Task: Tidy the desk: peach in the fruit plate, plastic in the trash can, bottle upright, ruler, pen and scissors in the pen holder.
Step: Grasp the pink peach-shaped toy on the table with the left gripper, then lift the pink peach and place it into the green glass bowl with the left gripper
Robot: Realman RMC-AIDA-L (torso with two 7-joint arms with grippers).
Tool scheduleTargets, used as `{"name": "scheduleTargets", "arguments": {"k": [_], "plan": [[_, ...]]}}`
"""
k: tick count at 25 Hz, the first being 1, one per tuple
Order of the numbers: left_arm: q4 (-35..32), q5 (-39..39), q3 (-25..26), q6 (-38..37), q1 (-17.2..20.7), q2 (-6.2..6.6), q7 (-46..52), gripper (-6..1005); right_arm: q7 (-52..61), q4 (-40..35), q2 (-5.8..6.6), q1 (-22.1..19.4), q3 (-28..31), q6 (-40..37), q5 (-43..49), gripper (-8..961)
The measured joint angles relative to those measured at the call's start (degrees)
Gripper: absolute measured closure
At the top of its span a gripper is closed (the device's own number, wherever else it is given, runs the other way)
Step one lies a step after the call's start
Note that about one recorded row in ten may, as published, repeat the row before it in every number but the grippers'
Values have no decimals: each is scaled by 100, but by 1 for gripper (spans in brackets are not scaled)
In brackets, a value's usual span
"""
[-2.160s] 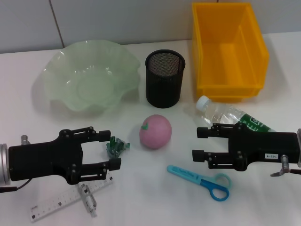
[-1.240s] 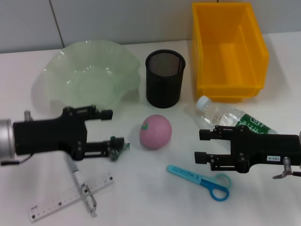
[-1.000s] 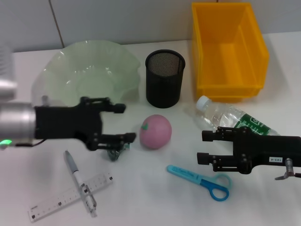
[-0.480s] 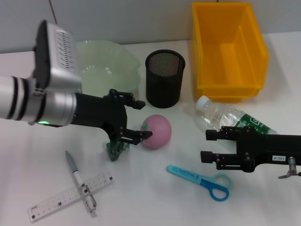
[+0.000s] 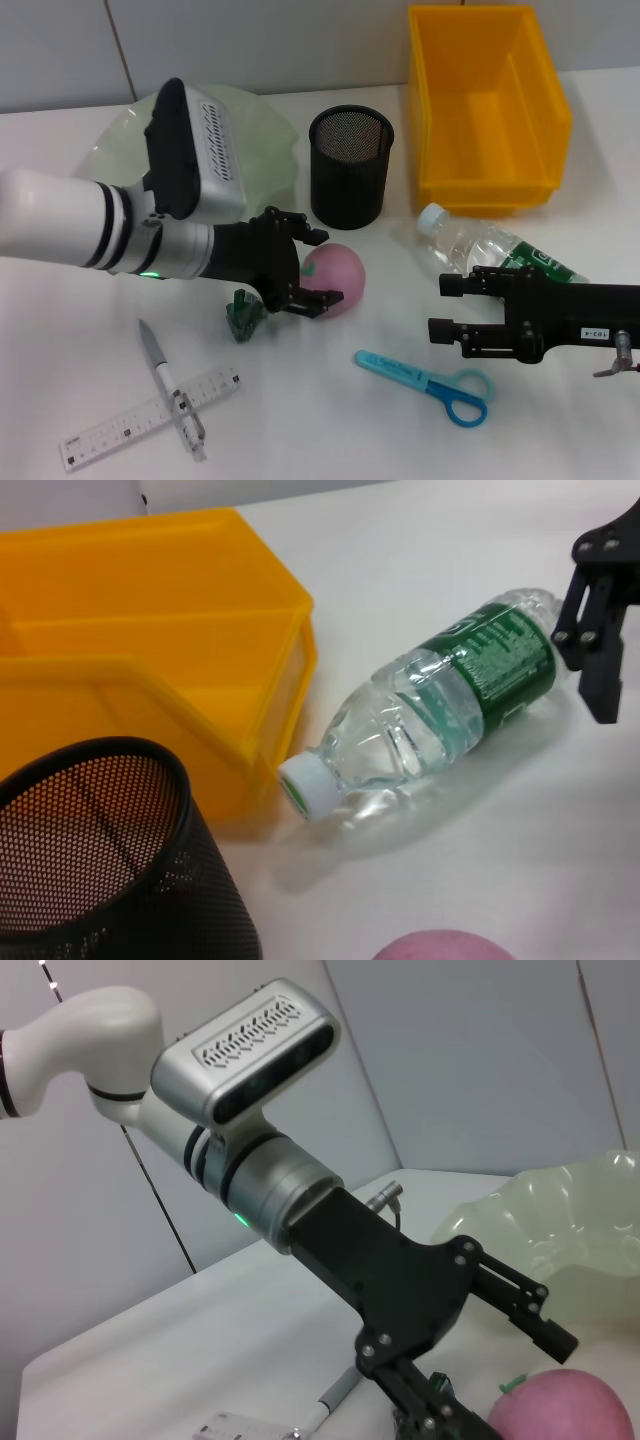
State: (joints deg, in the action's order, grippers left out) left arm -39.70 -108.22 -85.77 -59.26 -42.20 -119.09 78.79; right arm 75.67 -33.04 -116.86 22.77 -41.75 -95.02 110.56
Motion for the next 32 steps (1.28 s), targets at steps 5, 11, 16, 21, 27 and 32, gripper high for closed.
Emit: {"name": "scheduleTargets", "arguments": {"k": [5,11,16,21,27,32], "plan": [[136,104,-166,150,-53,0,5,232,1,-1,4,0,0,-1,0,225],[180,167,-193,141,-76,0,5,231,1,0,6,8,0,2,0,225],[183,227,-214,159,-41,0,2,298,1,0,5,9,0,2,-1,225],[181,237,-281,162,-21,0,-3,387,0,0,5,4,0,1,-13,226],[113,357,-291,125,27,0,4,608,0,34,5,0,0,0,-12,226],[-7,461,-244,-7,139,25,5,639,0,38,5,-4,0,1,-11,226]]}}
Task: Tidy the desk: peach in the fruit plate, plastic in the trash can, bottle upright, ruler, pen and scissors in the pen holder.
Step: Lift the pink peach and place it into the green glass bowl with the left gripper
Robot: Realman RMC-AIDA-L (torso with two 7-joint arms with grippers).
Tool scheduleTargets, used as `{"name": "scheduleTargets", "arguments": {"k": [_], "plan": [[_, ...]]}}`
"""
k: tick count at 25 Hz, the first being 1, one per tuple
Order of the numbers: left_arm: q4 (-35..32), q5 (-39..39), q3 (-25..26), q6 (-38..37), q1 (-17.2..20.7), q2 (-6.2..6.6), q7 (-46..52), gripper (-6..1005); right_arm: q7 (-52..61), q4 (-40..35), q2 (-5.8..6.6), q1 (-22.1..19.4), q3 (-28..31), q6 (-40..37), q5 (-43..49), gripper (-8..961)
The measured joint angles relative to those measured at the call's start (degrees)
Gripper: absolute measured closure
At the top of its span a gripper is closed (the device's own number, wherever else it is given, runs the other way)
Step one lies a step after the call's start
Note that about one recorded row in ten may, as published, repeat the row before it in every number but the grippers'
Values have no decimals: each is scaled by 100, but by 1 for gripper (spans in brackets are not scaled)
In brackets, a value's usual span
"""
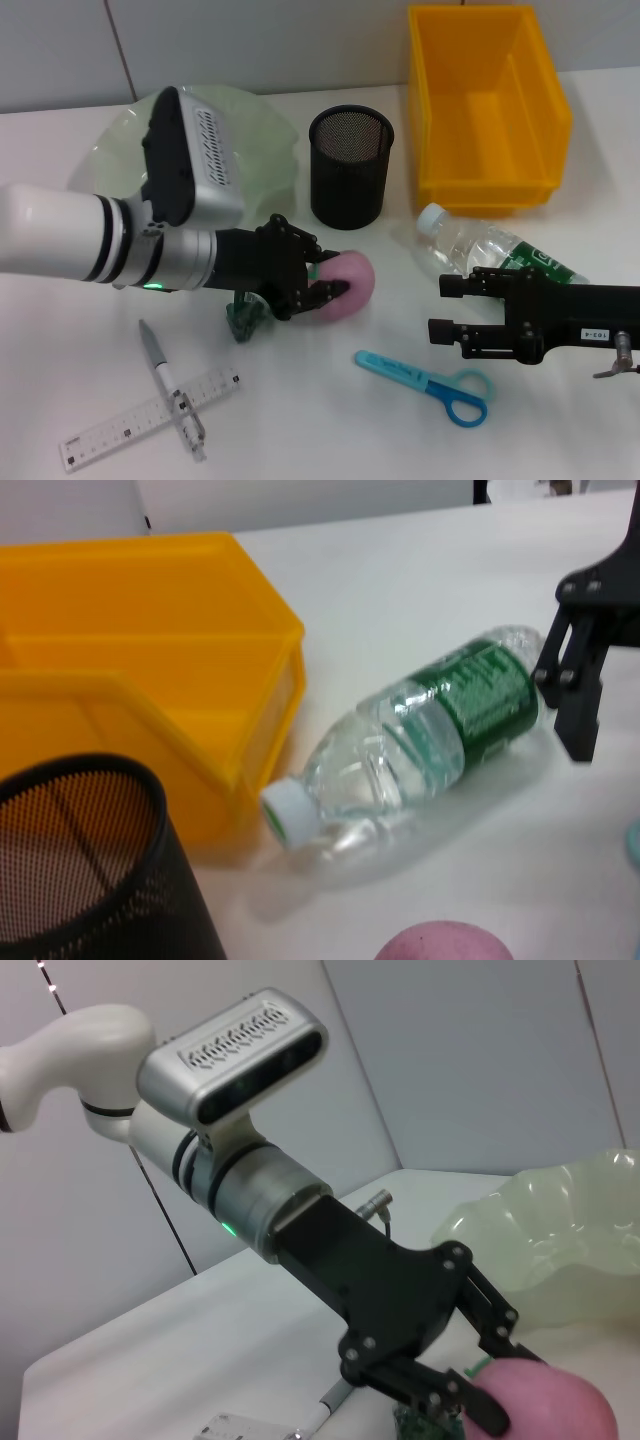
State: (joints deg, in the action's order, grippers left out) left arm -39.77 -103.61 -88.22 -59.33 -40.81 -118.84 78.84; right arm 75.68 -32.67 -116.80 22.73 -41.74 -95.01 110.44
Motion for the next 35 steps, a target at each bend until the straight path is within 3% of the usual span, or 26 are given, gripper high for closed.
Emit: {"name": "scheduleTargets", "arguments": {"k": [3,6,7,10,11,13,14,17,23,25,28,35], "plan": [[-99,75,33,-79,89,15,2,658,0,0,0,-3,0,0,-1,226],[-477,169,401,-433,396,34,152,678,10,-1,0,-5,0,0,-2,226],[-677,201,861,-740,581,38,227,687,10,-1,0,-5,0,0,-2,226],[-723,399,1456,-1041,738,41,235,712,37,-5,0,-5,0,0,-2,226],[-663,579,1839,-1211,798,49,210,722,43,-5,0,-6,0,0,-2,226],[-663,579,1839,-1211,798,49,210,742,48,-7,-1,-6,0,0,-2,226],[-472,836,2236,-1275,841,49,105,752,49,-12,0,-5,0,0,-6,226],[25,1392,2605,-1094,842,35,-133,805,50,-20,-1,-1,0,0,-21,227],[778,2351,2777,-599,784,19,-570,845,51,-23,-8,17,0,0,-24,227],[1088,2849,2737,-96,734,2,-883,850,48,-17,-13,26,0,0,-25,227],[1431,3103,2724,374,588,-4,-1284,858,24,-21,-30,42,0,0,-24,227],[1509,3129,2496,1158,490,-24,-1416,870,17,-22,-36,66,0,0,-22,227]]}}
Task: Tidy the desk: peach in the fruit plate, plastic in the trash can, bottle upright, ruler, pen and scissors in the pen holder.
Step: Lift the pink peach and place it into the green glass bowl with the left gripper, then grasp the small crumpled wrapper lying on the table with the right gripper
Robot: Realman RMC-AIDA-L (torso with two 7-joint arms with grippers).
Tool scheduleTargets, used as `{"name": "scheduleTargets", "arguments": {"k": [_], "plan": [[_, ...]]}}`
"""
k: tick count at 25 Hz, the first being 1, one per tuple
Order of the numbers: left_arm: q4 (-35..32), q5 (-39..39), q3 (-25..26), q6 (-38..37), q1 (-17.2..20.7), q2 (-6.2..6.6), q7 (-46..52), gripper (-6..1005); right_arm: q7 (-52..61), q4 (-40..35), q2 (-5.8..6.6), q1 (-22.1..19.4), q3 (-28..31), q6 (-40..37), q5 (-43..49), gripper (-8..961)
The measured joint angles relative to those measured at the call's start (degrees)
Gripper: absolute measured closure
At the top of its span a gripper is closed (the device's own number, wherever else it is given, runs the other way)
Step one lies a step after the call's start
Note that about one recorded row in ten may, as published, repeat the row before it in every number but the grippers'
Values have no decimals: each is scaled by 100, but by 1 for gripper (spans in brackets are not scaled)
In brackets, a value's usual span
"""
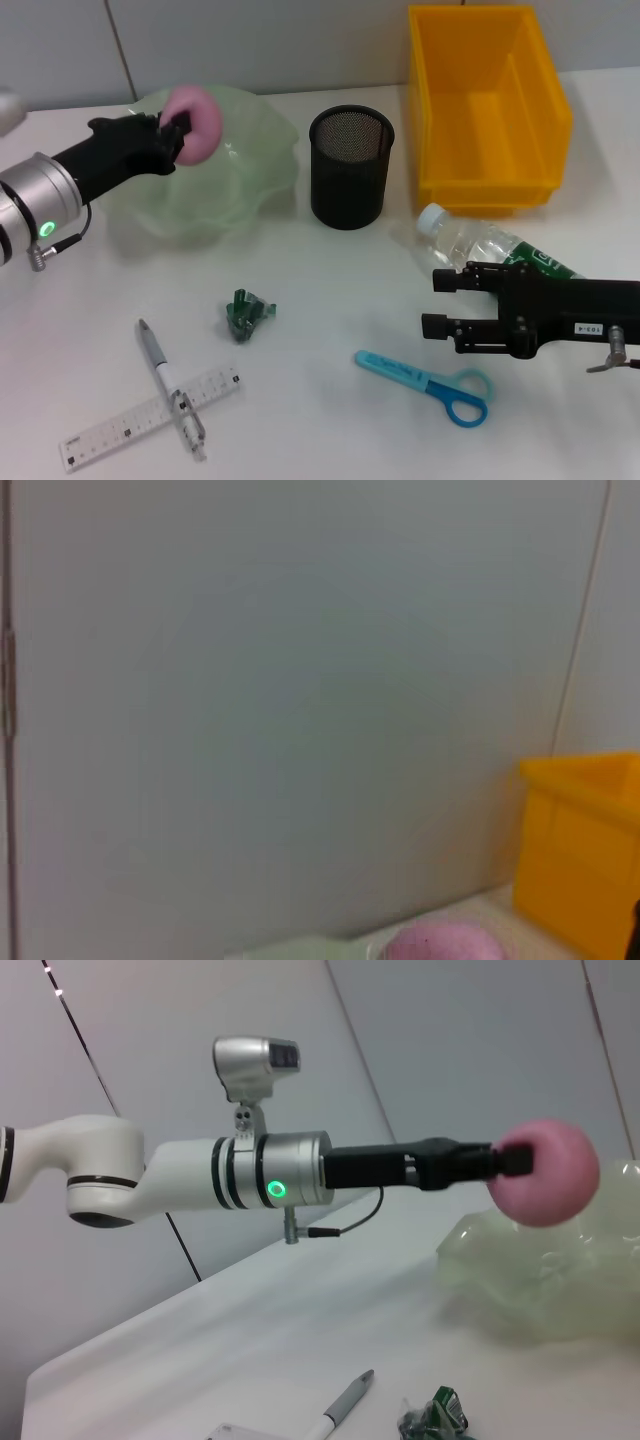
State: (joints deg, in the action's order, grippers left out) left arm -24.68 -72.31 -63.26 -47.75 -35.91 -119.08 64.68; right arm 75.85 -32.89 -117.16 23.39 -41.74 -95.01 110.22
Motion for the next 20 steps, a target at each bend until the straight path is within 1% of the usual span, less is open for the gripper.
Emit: {"name": "scheduleTargets", "arguments": {"k": [2,3,4,9,12,17,20], "plan": [[2,4,-192,263,-40,1,18,860,-1,-4,-4,2,0,0,2,227],[2,4,-192,263,-40,1,18,855,-1,-4,-4,2,0,0,2,227],[7,5,-369,378,-77,17,86,849,-2,1,-8,3,0,0,3,227],[-9,12,-512,473,-96,25,149,824,-4,-3,-9,15,0,0,8,227],[-10,7,-512,513,-98,24,150,635,-3,-4,-9,18,0,0,3,228],[-26,9,-495,519,-100,29,153,389,-2,-2,-16,17,0,0,0,228],[-29,11,-470,502,-101,32,154,331,-4,2,-17,17,0,15,-1,228]]}}
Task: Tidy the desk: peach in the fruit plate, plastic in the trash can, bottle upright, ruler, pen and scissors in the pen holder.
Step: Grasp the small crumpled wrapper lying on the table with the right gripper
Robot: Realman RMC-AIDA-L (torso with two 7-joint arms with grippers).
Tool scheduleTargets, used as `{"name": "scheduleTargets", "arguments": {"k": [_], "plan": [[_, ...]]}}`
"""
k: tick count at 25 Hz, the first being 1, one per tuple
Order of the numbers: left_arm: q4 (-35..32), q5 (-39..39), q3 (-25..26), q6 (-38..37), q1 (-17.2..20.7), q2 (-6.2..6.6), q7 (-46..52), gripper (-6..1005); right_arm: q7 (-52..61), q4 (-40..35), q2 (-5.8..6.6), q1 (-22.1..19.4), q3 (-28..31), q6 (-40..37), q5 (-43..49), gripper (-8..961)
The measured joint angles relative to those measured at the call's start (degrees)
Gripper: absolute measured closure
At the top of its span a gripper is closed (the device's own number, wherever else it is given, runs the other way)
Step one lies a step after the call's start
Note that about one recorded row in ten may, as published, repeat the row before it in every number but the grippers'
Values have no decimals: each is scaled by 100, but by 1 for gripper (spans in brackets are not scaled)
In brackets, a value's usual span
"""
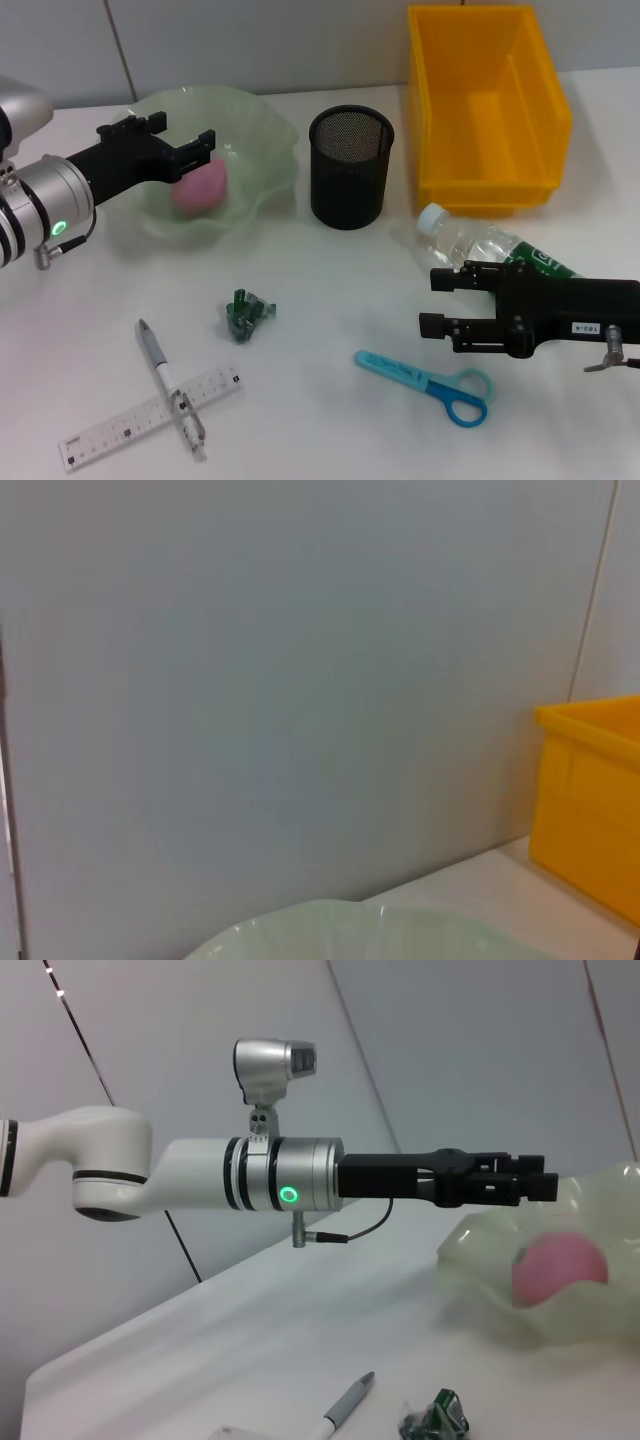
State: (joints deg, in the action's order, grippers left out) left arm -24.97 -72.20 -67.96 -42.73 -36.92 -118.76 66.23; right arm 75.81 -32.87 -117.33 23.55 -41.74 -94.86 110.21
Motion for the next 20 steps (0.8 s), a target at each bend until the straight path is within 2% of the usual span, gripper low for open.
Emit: {"name": "scheduleTargets", "arguments": {"k": [5,7,8,9,11,12,13,16,17,20], "plan": [[-91,16,26,-204,37,11,52,236,-3,-8,-1,0,0,35,0,228],[-266,18,53,-712,166,49,316,197,-2,-24,-1,1,-1,36,0,228],[-266,18,53,-712,166,49,316,178,-2,-24,-1,1,-1,36,0,228],[-447,-15,55,-1149,294,89,542,159,-1,-26,2,6,0,38,-1,228],[-565,-38,39,-1432,388,124,659,150,9,-26,7,8,0,38,-2,228],[-713,-69,11,-2019,549,213,838,146,22,-33,18,12,6,39,-3,228],[-713,-69,11,-2019,549,213,838,141,22,-33,18,12,6,39,-3,228],[-794,-154,7,-2900,738,333,1003,138,40,-51,28,26,117,39,-9,228],[-811,-283,7,-3510,858,399,1023,139,46,-54,28,40,260,39,-10,228],[-830,-507,9,-3947,962,418,1009,140,52,-54,25,53,341,39,-10,229]]}}
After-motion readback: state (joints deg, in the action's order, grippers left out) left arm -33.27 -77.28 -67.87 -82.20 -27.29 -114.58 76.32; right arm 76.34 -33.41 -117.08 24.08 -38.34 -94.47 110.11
